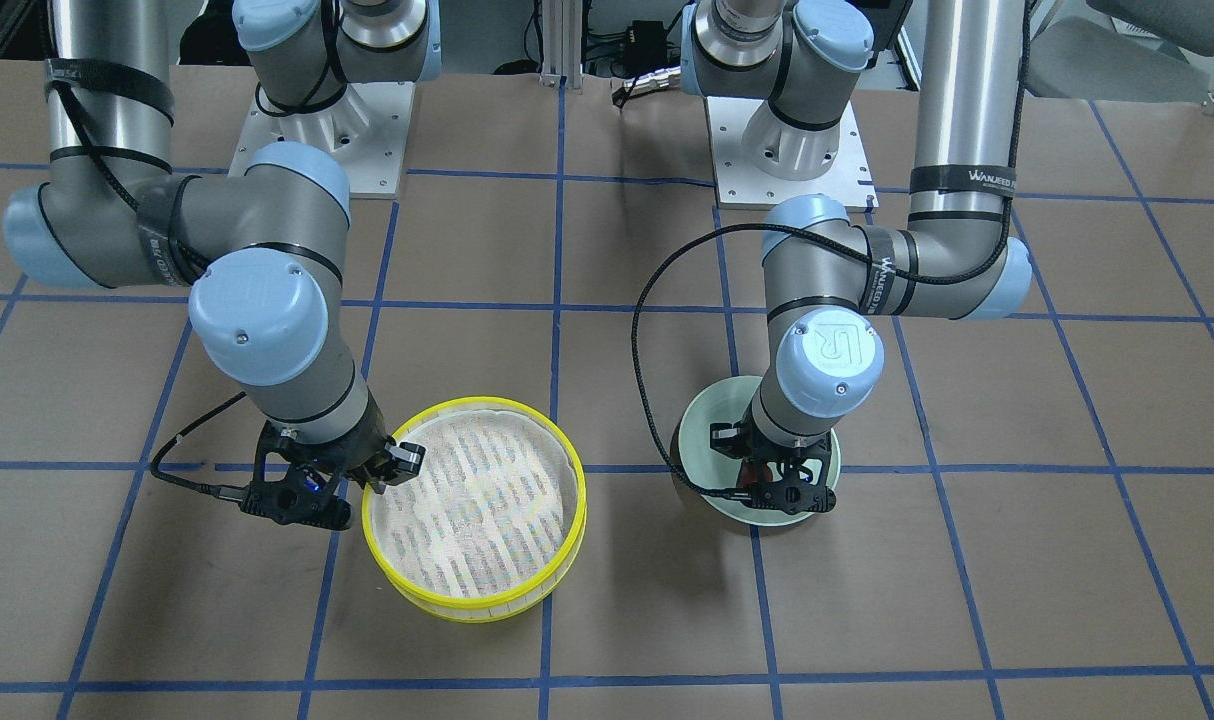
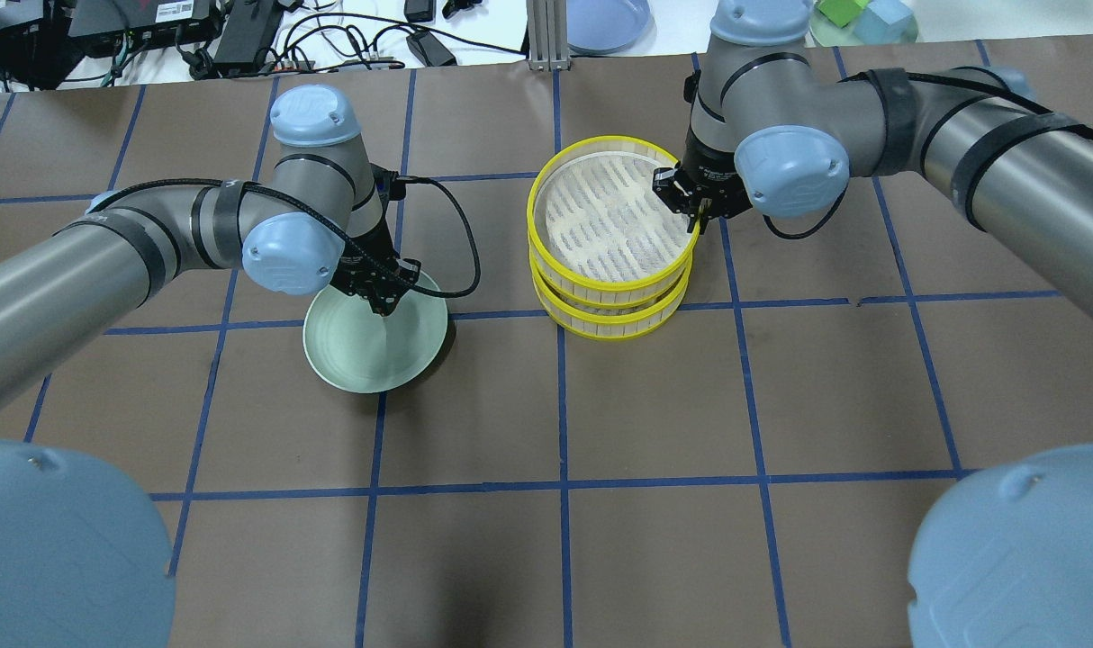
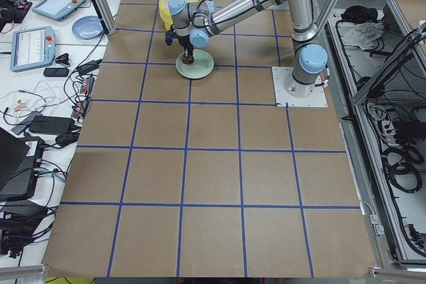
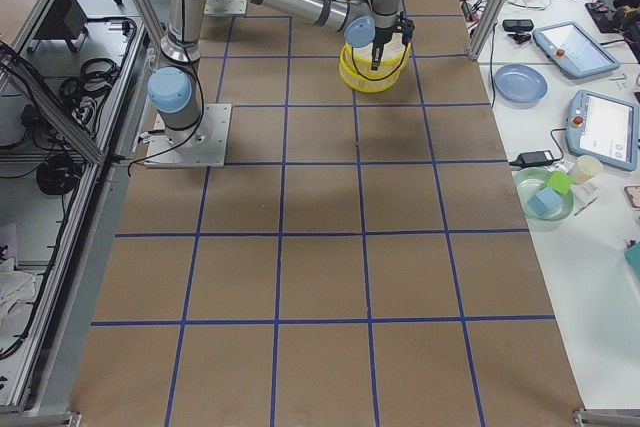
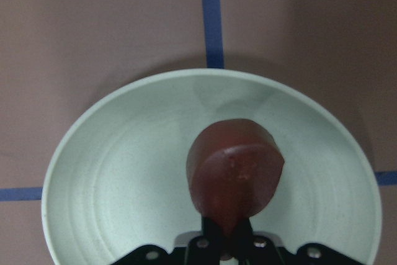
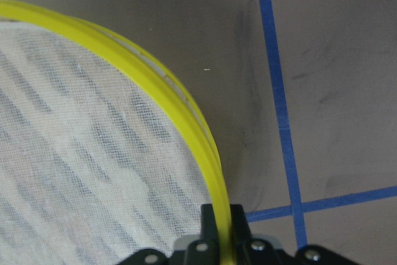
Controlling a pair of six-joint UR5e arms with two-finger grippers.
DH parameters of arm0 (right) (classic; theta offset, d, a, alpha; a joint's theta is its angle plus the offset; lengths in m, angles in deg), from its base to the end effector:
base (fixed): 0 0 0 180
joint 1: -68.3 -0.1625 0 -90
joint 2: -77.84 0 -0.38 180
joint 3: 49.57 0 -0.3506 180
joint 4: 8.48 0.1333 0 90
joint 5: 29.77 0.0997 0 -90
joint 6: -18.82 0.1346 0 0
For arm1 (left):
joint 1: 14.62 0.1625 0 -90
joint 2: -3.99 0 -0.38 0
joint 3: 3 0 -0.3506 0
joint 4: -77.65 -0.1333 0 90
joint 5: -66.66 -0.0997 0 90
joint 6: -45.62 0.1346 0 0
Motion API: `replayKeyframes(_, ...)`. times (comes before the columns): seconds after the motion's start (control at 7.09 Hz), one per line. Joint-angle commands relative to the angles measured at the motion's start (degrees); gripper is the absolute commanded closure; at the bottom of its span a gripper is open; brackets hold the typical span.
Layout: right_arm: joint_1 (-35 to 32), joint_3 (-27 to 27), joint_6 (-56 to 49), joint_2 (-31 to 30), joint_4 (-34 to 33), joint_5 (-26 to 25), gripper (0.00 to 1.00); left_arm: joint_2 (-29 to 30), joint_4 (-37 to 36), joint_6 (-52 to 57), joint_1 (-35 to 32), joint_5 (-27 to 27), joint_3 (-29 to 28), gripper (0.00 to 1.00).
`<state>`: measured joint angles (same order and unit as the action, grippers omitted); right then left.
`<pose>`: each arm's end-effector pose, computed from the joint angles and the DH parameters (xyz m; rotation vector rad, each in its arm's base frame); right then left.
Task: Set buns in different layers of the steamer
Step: 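Lift the brown bun with the left gripper while the right holds the tier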
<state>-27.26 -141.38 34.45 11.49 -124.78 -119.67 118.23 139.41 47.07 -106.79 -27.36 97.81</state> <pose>0.1882 -0.5550 0.2267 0.2753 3.1250 -0.0221 -0.1437 -0.5210 0.1625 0.1032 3.0637 0.1817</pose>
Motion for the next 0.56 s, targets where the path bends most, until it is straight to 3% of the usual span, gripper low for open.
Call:
replayKeyframes(0.0, -0.41, -0.12, -0.86, 0.52, 0.37, -0.45, 1.0, -3.31, -0.06, 0.49, -0.02, -0.02, -0.27, 0.96)
replayKeyframes(0.42, -0.33, -0.13, -2.27, 0.17, 1.51, -2.72, 1.0, -7.89, -3.21, -0.38, -1.68, 0.77, -0.79, 0.95)
